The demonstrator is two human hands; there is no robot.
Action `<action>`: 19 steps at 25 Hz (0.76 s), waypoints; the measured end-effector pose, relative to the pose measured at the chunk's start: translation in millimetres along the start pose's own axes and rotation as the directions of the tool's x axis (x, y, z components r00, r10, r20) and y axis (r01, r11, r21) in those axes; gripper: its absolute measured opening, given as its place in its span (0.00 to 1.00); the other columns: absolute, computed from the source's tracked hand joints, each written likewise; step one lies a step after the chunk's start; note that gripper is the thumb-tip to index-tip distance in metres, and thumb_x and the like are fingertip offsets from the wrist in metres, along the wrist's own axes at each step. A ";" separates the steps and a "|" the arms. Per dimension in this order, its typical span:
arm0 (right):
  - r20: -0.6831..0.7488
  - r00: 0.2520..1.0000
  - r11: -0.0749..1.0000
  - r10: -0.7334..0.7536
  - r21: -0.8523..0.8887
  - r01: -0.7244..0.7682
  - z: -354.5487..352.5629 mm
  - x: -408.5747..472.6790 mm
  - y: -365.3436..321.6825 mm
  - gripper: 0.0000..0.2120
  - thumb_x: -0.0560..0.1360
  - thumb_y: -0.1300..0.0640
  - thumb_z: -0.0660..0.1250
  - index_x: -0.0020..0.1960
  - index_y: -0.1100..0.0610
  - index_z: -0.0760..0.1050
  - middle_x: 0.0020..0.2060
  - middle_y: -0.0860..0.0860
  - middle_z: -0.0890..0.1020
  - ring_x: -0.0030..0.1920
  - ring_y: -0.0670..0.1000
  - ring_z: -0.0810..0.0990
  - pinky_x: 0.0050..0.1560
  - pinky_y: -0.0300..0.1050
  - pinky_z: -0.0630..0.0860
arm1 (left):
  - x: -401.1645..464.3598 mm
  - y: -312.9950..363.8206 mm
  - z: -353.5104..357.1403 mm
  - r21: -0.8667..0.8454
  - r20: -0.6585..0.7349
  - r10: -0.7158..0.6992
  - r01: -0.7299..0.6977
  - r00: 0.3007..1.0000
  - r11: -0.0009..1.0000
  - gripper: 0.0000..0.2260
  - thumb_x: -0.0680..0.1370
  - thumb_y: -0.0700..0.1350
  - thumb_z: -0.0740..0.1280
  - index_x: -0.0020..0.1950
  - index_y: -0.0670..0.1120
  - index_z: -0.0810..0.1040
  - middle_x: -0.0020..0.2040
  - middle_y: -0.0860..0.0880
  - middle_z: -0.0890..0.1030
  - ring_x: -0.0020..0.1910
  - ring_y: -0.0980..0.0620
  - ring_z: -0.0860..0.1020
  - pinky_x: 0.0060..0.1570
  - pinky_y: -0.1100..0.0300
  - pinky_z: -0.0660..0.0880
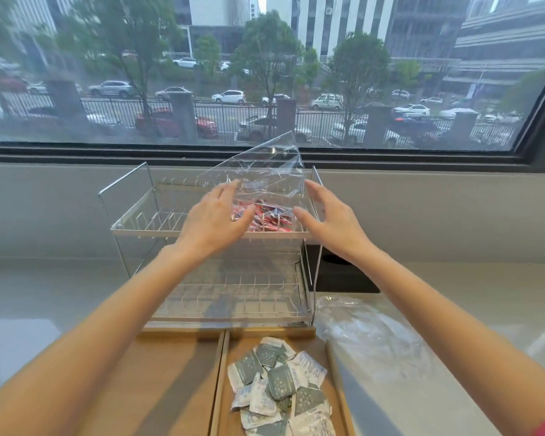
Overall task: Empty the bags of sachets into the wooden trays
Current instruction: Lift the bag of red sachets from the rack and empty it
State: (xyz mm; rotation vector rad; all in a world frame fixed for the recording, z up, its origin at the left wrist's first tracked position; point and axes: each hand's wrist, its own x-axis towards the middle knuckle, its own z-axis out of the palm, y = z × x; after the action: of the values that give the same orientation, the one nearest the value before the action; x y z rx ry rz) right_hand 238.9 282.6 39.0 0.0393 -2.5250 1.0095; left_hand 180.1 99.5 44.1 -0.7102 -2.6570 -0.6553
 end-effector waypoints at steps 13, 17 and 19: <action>0.203 0.843 0.867 0.497 -0.098 -0.488 54.6 130.4 37.2 0.34 0.77 0.51 0.60 0.74 0.62 0.46 0.73 0.60 0.60 0.71 0.59 0.62 0.69 0.52 0.62 | 106.8 -85.5 31.7 -0.203 0.512 -0.417 0.577 0.751 0.791 0.27 0.79 0.51 0.54 0.72 0.39 0.53 0.74 0.40 0.59 0.70 0.42 0.63 0.66 0.49 0.64; 0.180 0.803 0.822 0.569 -0.105 -0.559 67.2 143.9 46.7 0.39 0.77 0.51 0.60 0.74 0.64 0.38 0.74 0.63 0.56 0.73 0.61 0.58 0.71 0.52 0.60 | 121.9 -96.7 45.6 -0.291 0.587 -0.408 0.652 0.699 0.700 0.24 0.78 0.49 0.56 0.71 0.39 0.57 0.72 0.39 0.62 0.61 0.41 0.73 0.58 0.50 0.71; 0.148 0.802 0.815 0.578 -0.059 -0.577 72.4 145.2 49.4 0.38 0.76 0.54 0.61 0.73 0.66 0.39 0.71 0.63 0.63 0.69 0.61 0.66 0.66 0.50 0.66 | 126.4 -100.6 52.2 -0.297 0.601 -0.408 0.665 0.687 0.685 0.19 0.78 0.49 0.57 0.65 0.40 0.64 0.60 0.39 0.72 0.44 0.47 0.76 0.47 0.54 0.72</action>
State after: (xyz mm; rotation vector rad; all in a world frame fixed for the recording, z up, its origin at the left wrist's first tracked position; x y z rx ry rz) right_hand 70.9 289.2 16.5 -0.7308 -2.7512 1.2508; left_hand 12.7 97.2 16.1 -0.1275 -3.2424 -1.5688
